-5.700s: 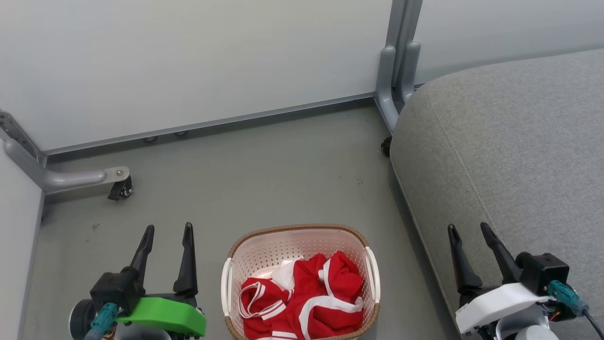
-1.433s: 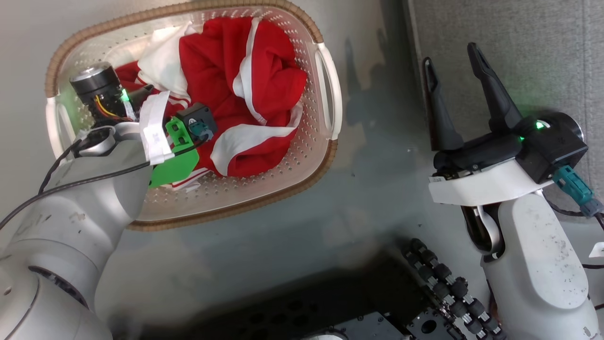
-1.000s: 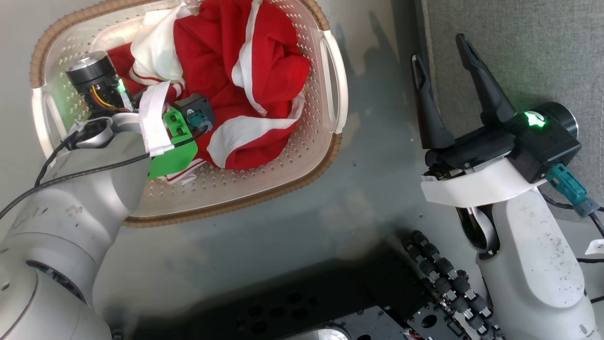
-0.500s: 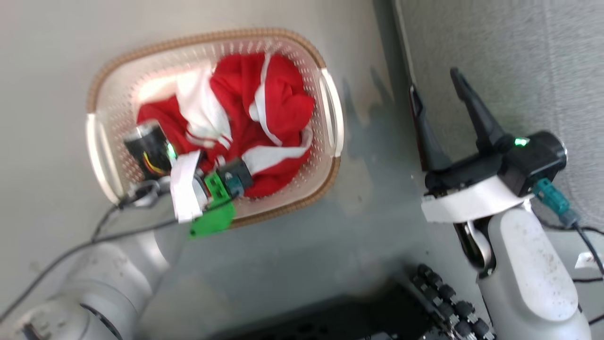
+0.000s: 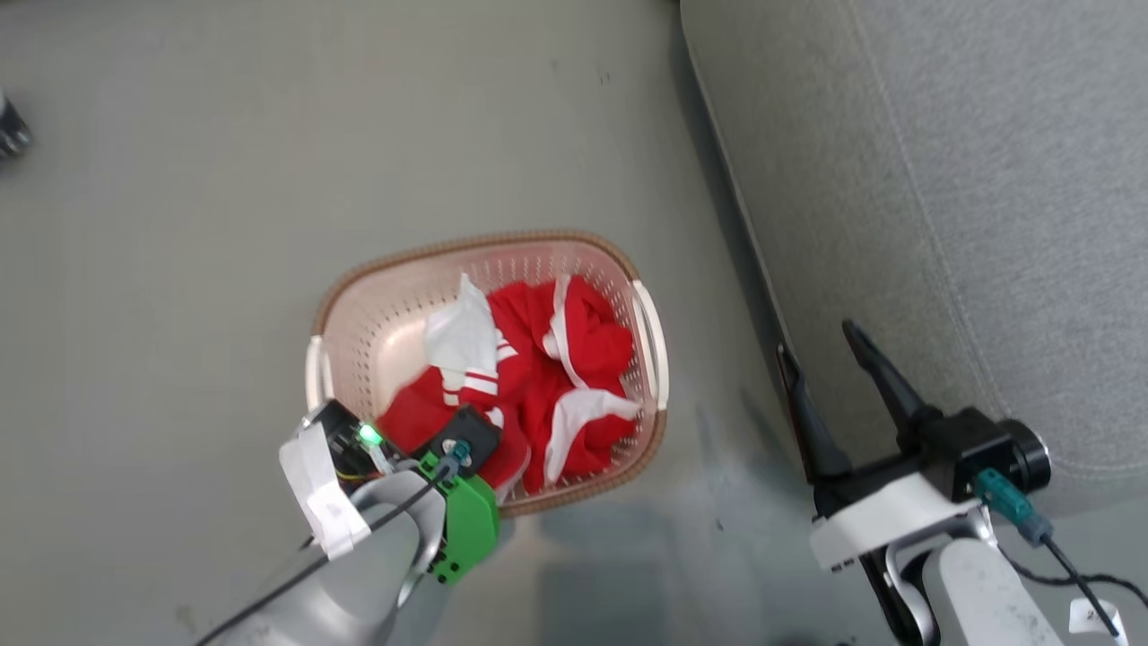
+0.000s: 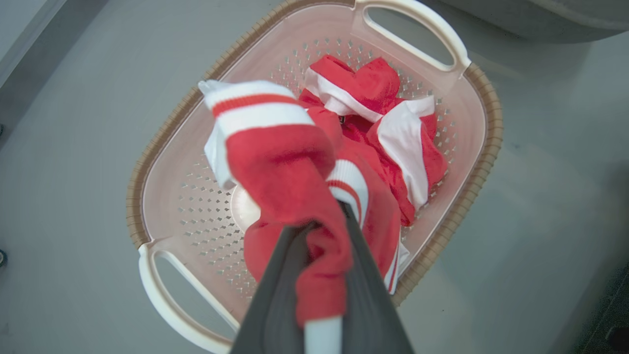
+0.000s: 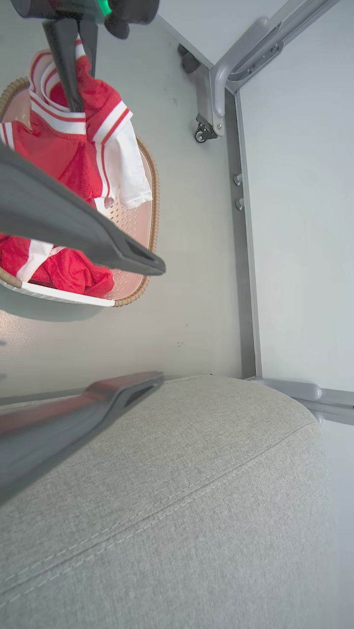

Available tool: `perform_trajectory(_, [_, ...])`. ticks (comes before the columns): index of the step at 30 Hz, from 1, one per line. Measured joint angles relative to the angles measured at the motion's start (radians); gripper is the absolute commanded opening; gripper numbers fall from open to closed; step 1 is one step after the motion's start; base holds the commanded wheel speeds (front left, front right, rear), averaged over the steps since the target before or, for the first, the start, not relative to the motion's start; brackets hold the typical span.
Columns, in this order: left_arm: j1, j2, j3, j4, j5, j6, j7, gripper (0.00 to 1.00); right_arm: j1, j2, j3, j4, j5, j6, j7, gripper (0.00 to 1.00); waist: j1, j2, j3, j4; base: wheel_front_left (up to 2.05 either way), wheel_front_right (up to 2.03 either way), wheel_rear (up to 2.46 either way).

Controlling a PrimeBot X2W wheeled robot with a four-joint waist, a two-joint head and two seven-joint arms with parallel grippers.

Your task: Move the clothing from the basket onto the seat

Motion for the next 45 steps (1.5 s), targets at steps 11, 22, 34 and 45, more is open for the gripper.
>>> perform_trajectory(11, [0.204,0.042,0.113,-0.306,-0.038,0.059,-0.001,0.0,0.145,0.0,0.011,0.023,-0.002,0.0,0.0,1.0,0.0,0.0,-0.275,0.044,0.0,0.0,0.0])
perform_trajectory(22, [0.3,0.04,0.235,-0.575,-0.033,0.08,-0.001,0.0,0.218,-0.001,0.02,0.021,0.002,0.0,0.0,1.0,-0.0001,0.0,-0.466,0.092,0.0,0.0,0.0])
perform_trajectory(34, [0.316,0.014,0.275,-0.778,0.001,0.056,-0.001,0.0,0.209,-0.001,0.136,0.003,-0.008,0.0,0.0,1.0,-0.0001,0.0,-0.519,0.145,0.0,0.0,0.0])
perform_trajectory(45, [0.31,-0.016,0.221,-0.877,-0.008,0.033,-0.001,0.0,0.149,-0.041,0.332,0.011,-0.022,0.0,0.0,1.0,0.0,0.0,-0.522,0.158,0.0,0.0,0.0])
